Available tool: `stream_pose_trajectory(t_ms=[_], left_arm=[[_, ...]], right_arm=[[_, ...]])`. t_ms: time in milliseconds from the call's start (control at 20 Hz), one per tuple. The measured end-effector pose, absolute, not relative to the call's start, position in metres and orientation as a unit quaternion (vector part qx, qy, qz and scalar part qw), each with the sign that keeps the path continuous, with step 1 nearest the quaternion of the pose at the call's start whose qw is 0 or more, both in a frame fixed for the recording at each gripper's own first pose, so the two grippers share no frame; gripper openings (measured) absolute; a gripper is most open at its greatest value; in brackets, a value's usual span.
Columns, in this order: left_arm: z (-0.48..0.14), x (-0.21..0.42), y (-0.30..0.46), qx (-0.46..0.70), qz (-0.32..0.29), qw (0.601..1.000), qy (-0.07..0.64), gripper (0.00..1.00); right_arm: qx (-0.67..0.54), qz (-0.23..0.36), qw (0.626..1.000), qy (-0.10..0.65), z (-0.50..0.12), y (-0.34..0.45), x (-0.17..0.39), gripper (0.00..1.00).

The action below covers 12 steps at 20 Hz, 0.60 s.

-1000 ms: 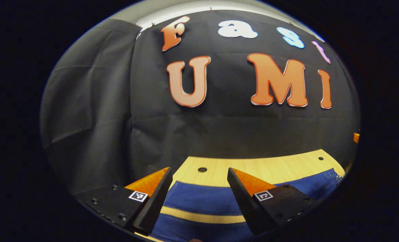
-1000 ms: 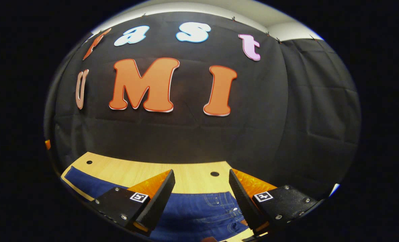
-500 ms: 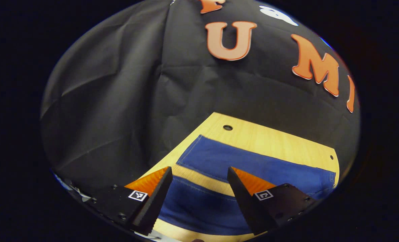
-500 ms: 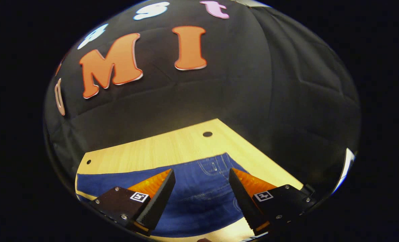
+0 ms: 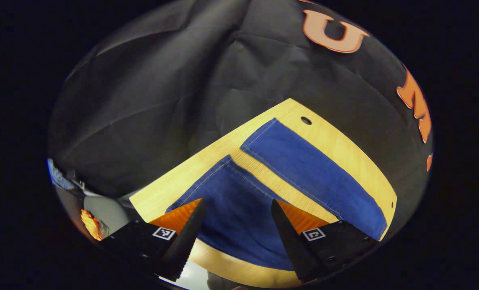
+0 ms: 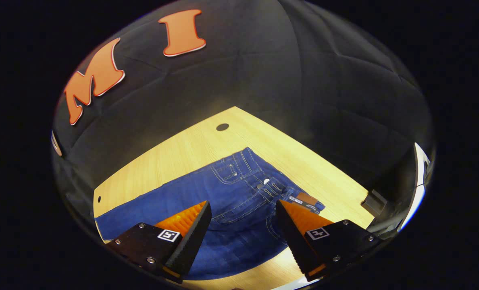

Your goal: Grasp the waist and the cuffs of the jeans and fold them to make the two legs overlap; first hold the waist and fold one-third of the jeans toward the cuffs, then hold the cuffs and fold the remaining one-third in the same direction to finish folding.

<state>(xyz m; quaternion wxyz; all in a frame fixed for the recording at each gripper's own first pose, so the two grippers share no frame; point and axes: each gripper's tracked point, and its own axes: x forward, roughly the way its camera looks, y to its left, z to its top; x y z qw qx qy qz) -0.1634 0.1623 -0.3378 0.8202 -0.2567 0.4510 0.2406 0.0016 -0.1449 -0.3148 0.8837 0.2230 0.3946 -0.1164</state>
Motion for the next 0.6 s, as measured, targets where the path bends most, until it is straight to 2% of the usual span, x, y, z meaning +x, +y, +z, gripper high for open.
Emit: stream_pose_trajectory(t_ms=[250, 600], left_arm=[[-0.369, -0.195, 0.171, -0.371, 0.269, 0.753, 0.472, 0.98], [-0.389, -0.225, 0.186, -0.464, 0.302, 0.692, 0.463, 0.98]], right_arm=[[0.262, -0.117, 0.845, 0.452, -0.349, -0.151, -0.009, 0.98], [0.321, -0.126, 0.800, 0.491, -0.375, -0.156, -0.023, 0.98]])
